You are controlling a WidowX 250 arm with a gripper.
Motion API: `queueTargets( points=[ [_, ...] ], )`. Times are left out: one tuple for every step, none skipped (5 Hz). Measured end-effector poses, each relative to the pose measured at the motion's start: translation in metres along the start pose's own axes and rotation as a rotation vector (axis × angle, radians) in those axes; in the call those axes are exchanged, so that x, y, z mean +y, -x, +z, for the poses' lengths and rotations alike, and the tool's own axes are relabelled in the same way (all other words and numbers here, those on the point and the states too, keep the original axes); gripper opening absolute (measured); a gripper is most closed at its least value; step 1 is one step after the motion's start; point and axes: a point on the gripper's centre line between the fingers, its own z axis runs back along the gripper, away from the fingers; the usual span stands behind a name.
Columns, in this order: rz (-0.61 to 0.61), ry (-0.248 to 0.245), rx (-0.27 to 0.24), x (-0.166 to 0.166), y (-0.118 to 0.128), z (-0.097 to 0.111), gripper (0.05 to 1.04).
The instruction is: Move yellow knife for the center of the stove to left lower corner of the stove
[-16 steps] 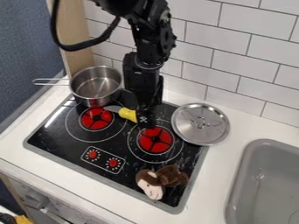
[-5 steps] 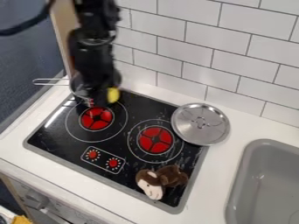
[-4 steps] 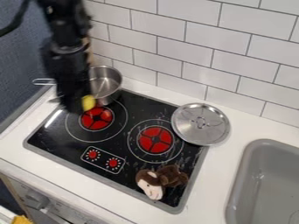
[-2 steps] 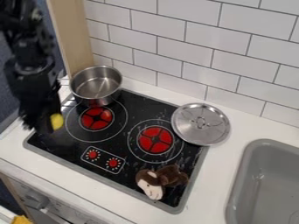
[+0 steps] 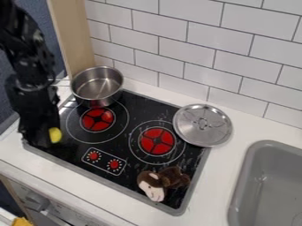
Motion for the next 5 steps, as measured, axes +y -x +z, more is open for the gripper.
queueTargets(
  points=[
    [-0.031, -0.03, -0.008, 0.0, 0.005, -0.007, 0.406],
    [-0.049, -0.042, -0.034, -0.001, 0.007, -0.008, 0.47],
    [-0.064, -0.081, -0.004, -0.003, 0.009, -0.006, 0.778],
    [-0.071, -0.078, -0.031, -0.001, 0.008, -0.003, 0.999],
    [-0.067, -0.045, -0.019, -0.002, 0.006, 0.013, 1.004]
  ],
)
